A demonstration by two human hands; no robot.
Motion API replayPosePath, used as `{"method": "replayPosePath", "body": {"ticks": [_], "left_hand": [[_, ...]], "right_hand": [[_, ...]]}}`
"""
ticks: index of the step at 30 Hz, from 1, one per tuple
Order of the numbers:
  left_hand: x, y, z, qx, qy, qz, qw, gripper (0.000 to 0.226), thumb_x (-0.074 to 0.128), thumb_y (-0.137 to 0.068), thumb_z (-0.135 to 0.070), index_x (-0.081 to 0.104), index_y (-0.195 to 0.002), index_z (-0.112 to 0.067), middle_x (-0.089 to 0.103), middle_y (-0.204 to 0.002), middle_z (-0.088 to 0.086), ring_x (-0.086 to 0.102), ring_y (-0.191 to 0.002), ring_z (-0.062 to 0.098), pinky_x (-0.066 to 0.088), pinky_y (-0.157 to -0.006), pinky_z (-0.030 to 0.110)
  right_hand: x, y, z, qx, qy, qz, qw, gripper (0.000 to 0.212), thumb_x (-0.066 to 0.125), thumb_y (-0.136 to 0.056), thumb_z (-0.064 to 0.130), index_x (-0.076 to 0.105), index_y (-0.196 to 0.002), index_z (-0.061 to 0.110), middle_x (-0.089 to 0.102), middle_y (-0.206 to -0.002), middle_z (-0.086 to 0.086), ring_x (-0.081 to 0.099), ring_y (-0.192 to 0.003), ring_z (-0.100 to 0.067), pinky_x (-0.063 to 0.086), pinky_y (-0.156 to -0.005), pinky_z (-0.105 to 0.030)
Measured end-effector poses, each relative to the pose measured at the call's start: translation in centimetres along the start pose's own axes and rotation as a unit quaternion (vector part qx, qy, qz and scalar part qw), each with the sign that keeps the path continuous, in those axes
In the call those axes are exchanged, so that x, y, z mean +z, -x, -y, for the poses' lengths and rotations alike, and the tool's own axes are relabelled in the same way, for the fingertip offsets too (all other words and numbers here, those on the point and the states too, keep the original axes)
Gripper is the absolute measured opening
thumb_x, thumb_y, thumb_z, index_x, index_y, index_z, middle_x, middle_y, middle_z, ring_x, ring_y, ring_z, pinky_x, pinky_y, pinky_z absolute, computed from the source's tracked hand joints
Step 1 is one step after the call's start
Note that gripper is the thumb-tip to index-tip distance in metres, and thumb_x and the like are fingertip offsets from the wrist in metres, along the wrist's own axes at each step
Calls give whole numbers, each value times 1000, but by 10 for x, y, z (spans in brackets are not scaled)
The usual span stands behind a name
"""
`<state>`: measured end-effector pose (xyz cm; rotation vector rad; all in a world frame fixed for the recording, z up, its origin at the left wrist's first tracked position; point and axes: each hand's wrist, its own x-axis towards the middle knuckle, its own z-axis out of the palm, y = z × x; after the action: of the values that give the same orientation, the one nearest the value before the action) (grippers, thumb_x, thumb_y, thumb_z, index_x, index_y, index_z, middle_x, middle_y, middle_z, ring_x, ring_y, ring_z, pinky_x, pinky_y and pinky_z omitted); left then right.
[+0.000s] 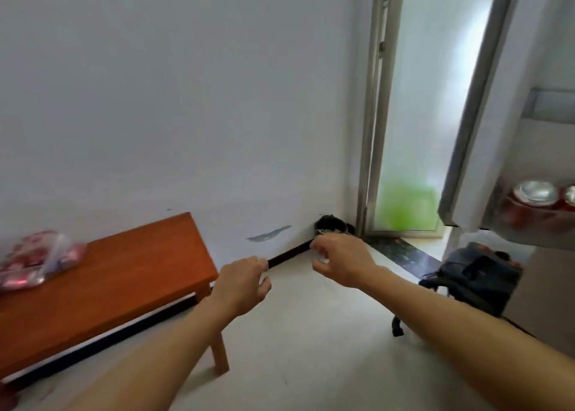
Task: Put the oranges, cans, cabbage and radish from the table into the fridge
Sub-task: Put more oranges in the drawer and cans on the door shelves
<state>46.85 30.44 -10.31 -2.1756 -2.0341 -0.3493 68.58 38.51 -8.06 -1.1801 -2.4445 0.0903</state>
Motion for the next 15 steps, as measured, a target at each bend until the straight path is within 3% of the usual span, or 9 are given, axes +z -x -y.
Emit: {"method": "replayPosePath", "body": {"ticks": [4,10,15], "left_hand": [[-25,93,119,-85,-27,21,996,18,48,-90,-35,60,-94,-22,61,-90,-3,60,-83,19,46,-66,32],[-58,228,264,-251,-54,51,965,21,49,-90,-36,58,-101,-21,60,-96,-4,58,-85,16,49,-73,32],[-68,311,344,-356,-32,43,933,22,50,-92,-34,59,-107,-21,63,-104,-1,59,-91,16,49,-78,31]], "right_hand": [[67,-32,127,-74,-25,42,996,33,57,-87,43,60,-117,29,64,-105,10,60,-97,-13,48,-83,-31],[141,-66,301,-199,-44,93,975,16,55,-86,44,53,-89,28,59,-87,9,56,-78,-14,46,-67,-28],[190,-97,417,-274,-61,144,949,27,56,-88,44,58,-109,27,60,-98,7,58,-86,-15,50,-75,-32]]}}
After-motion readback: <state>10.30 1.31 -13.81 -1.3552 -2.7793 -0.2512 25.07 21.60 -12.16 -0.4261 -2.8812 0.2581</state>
